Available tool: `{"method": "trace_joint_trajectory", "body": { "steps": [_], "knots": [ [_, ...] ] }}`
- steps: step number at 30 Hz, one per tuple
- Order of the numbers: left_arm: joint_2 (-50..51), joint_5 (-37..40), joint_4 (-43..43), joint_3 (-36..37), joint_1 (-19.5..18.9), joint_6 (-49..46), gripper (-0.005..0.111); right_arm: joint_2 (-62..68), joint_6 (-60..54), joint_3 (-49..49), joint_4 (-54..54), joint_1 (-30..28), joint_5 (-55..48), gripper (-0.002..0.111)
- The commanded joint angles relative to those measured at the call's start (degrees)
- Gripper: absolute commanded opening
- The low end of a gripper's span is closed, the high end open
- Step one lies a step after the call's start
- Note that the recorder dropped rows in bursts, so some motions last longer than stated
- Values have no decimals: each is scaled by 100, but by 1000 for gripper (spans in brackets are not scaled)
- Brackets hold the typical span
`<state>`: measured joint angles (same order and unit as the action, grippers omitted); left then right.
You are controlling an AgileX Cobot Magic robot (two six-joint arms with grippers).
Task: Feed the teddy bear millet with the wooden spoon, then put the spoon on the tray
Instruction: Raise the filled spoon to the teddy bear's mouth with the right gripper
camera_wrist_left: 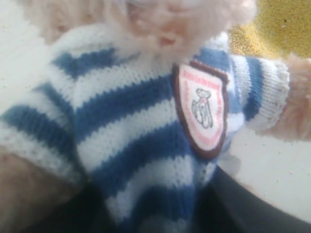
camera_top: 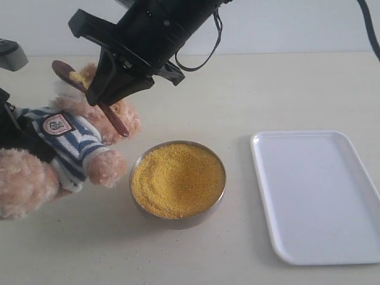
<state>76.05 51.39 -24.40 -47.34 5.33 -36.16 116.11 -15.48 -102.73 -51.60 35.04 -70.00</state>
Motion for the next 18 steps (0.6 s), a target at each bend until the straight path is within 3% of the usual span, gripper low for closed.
{"method": "trace_joint_trajectory", "body": {
  "steps": [1,18],
  "knots": [
    [-55,-60,-56,-54,8,-30,4,-10,-63,13,-423,-139,4,0],
    [-55,-60,-29,-54,8,-30,4,-62,-622,845,-1386,-348,4,0]
  ]
}}
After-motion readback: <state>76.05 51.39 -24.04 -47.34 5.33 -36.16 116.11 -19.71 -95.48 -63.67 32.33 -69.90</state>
